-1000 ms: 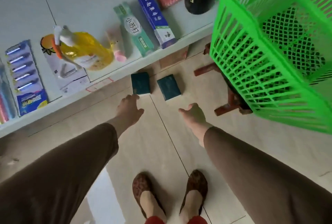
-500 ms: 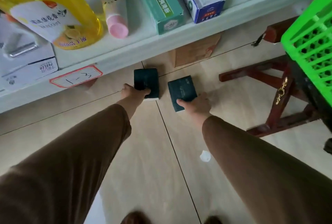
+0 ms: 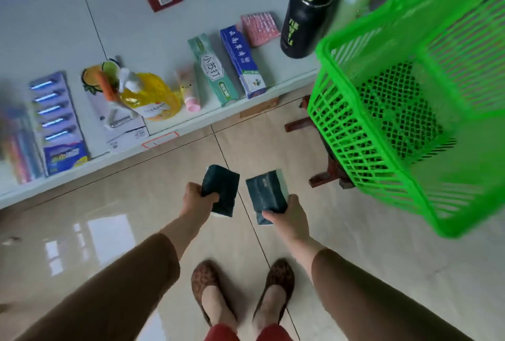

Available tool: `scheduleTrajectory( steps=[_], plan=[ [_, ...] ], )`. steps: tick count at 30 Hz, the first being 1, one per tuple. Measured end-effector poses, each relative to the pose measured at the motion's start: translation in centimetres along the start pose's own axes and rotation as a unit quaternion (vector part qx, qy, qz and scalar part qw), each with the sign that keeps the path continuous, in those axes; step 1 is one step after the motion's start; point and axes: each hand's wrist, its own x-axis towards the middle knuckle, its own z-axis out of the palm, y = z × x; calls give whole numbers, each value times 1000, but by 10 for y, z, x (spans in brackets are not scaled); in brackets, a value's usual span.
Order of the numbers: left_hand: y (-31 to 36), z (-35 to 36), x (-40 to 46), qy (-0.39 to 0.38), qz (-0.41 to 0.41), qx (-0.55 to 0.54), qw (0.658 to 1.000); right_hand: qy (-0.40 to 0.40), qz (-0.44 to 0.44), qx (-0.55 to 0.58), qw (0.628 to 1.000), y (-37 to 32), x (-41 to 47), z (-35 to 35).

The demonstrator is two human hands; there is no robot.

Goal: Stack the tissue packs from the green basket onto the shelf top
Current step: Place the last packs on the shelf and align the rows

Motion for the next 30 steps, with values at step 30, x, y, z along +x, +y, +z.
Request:
scheduleTrajectory(
  steps=[30],
  plan=[
    [423, -460, -335, 273, 479, 237, 800, 35, -434, 70, 897, -550, -252, -261]
  ],
)
